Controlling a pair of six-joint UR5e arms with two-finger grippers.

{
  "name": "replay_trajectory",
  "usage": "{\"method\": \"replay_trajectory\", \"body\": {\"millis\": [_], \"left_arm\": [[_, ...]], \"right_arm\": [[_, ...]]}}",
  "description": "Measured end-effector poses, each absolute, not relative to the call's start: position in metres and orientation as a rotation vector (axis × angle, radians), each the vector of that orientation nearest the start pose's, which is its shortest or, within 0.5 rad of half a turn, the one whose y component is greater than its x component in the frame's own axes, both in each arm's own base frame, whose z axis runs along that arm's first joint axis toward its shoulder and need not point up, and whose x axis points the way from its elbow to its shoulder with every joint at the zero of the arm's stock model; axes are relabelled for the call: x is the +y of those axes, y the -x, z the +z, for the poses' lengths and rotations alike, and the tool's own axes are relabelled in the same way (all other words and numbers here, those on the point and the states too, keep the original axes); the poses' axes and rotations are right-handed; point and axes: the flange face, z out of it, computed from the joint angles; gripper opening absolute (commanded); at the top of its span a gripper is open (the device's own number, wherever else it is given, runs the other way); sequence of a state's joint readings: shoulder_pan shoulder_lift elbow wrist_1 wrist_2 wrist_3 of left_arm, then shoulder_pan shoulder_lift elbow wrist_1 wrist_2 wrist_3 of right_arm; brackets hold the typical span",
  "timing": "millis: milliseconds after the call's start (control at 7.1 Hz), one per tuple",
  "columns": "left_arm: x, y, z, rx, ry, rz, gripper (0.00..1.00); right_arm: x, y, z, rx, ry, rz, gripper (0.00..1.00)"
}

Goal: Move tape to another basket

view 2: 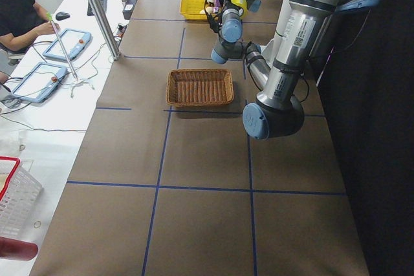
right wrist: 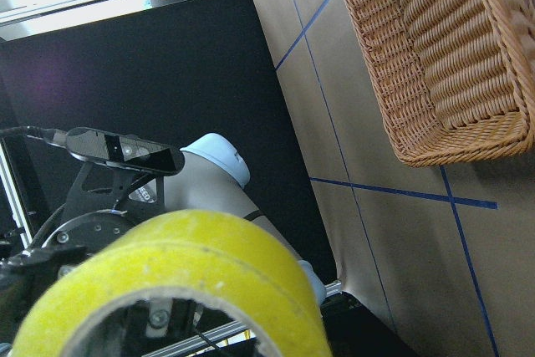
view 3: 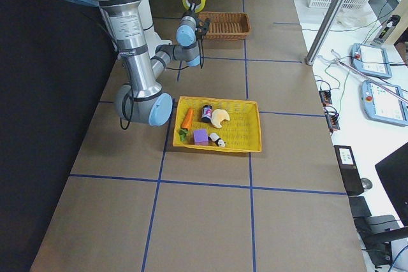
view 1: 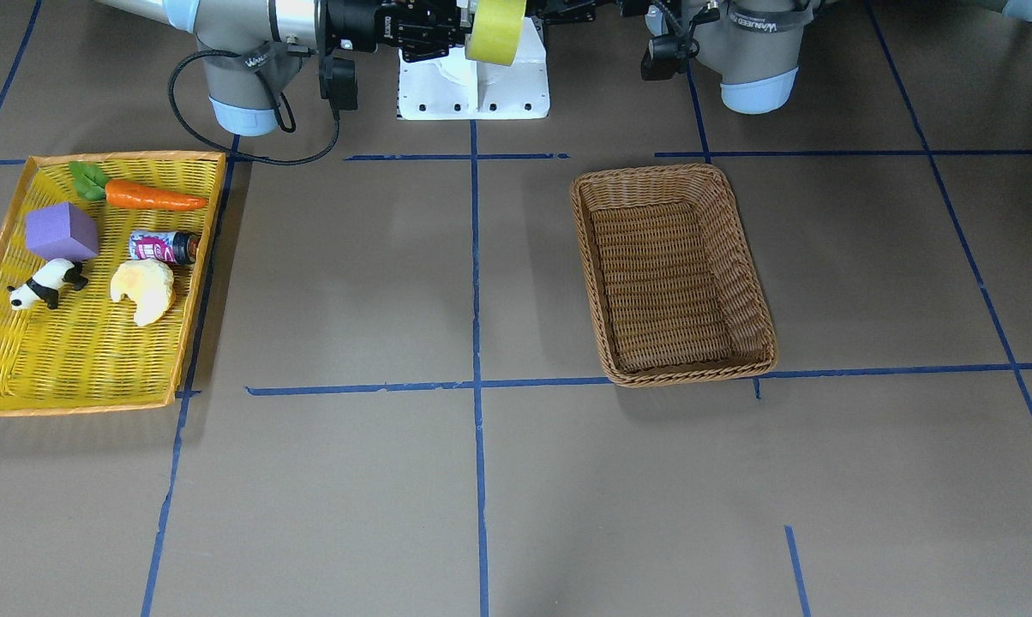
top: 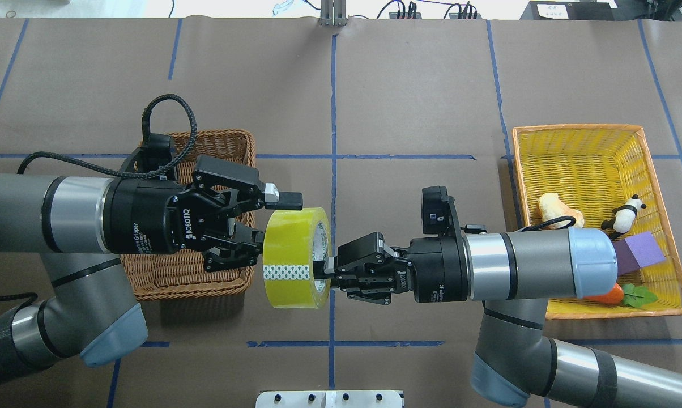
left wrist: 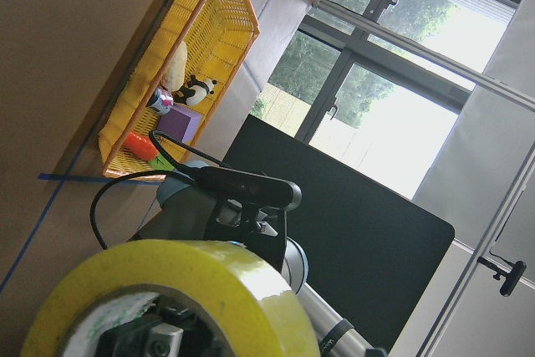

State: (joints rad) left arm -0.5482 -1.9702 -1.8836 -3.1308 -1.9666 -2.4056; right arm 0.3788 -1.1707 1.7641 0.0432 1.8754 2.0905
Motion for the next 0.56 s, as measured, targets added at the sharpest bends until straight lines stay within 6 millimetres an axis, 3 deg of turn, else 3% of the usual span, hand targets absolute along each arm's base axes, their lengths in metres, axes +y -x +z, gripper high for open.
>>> {"method": "replay_trajectory", "body": {"millis": [141,564], "left_arm": [[-0.3249,-0.3502,0.1625,2.164,0.523,-0.315,0.04],[-0.3247,-0.3504,0.1632,2.160,0.527,-0.317,0.00]], "right_arm": [[-0.2837,0.4337,0.1983,-2.155,0.320,0.176,1.00],[-0.2827,0.4330,0.1987,-2.158,0.322,0.174,1.00]]}}
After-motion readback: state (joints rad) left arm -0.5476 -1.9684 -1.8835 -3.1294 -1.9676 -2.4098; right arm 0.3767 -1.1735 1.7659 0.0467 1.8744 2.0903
